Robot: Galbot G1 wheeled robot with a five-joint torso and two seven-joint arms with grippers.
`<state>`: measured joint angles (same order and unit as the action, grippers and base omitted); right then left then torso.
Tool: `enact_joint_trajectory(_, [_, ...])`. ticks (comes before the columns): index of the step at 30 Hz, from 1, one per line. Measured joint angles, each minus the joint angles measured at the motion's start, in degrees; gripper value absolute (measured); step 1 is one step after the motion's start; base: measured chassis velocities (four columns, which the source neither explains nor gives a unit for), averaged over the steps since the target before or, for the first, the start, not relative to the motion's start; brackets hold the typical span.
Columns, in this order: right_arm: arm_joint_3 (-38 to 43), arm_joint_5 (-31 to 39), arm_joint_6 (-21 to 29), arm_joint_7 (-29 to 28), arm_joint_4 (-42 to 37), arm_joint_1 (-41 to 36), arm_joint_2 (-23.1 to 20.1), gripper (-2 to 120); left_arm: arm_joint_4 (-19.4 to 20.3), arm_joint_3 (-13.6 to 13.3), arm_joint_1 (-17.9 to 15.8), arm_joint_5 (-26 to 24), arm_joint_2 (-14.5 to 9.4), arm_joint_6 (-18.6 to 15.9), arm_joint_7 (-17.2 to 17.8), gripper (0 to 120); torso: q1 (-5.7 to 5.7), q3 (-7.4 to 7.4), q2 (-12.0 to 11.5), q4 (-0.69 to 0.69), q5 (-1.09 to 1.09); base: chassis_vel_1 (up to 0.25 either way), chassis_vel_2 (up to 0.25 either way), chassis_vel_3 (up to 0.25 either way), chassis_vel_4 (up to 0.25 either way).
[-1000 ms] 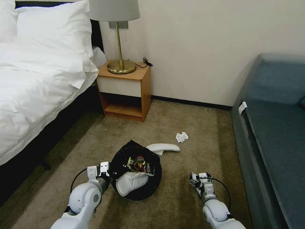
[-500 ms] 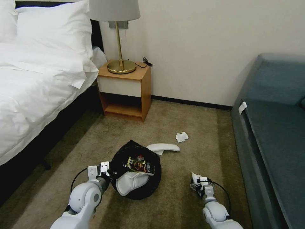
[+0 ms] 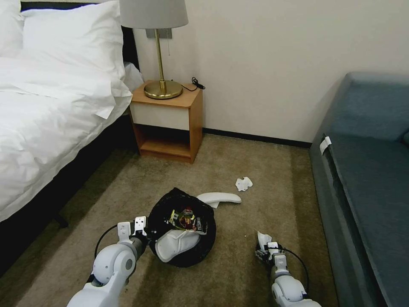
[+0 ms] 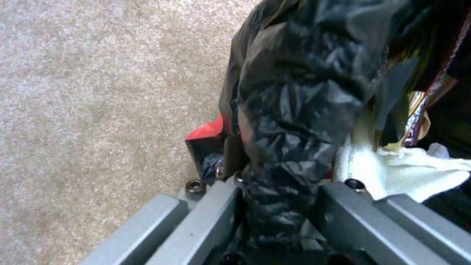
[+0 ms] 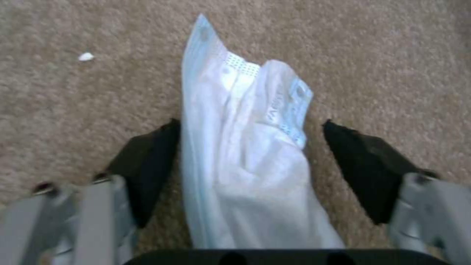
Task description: Pick up the trash bin, then pick up the garbage on the floor and place it into the trash bin.
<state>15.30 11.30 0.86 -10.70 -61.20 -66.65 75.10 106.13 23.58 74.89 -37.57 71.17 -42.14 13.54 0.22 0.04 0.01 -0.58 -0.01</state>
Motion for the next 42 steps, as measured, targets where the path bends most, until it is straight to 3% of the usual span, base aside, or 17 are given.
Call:
enact_joint_trajectory(2, [0.1,-0.4,-0.4,0.1,0.1,-0.1,0.2,62,0.1,0.0,0.2,0.1,0.0,0.0,-0.1,0,0.0,0.0,0.0,0.02,0.03,0.0,0.0,0.0,0.0])
enact_joint_trajectory(5, [0.1,-0.4,-0.4,0.2,0.0,-0.1,0.2,56,0.1,0.0,0.3,0.2,0.0,0.0,-0.1,0,0.0,0.0,0.0,0.02,0.04,0.0,0.0,0.0,0.0])
enact_joint_trajectory(7, [0.5,-0.6,-0.4,0.3,-0.1,0.0,0.1,42,0.1,0.1,0.4,0.5,0.3,0.0,-0.2,0,0.0,0.0,0.0,0.02,0.0,0.0,0.0,0.0,0.0])
enact_joint_trajectory(14, [0.6,-0.8,-1.0,0.2,0.0,0.1,0.1,22,0.1,0.1,0.7,0.6,0.3,0.0,-0.1,0,0.01,0.0,0.0,-0.01,0.0,0.0,0.0,0.0,0.0])
enact_joint_trajectory(16, [0.7,-1.5,-1.6,0.7,0.2,-0.1,0.1,10,-0.1,0.1,1.0,0.8,0.3,0.2,-0.1,0,0.01,0.01,0.0,-0.01,0.02,0.0,0.0,0.0,0.0])
enact_joint_trajectory(19, [0.8,-1.8,-1.9,0.9,0.2,-0.1,0.1,0,-0.3,0.1,1.1,1.0,0.3,0.2,0.0,0,0.01,0.0,0.0,0.0,0.02,0.0,0.0,0.0,0.0])
enact_joint_trajectory(33, [1.0,-3.7,-4.2,1.0,-0.5,-0.3,-0.1,0,-0.7,-0.2,1.0,1.0,0.1,0.1,0.1,0,0.01,0.01,0.0,0.0,0.02,0.0,0.0,0.0,0.0])
enact_joint_trajectory(42, [-1.1,-11.5,-9.8,0.4,-13.8,-1.5,-1.0,0,-3.2,-1.6,-0.6,0.9,-2.3,0.1,-0.8,0,0.01,0.0,0.0,0.0,0.0,0.0,0.0,0.0,0.0])
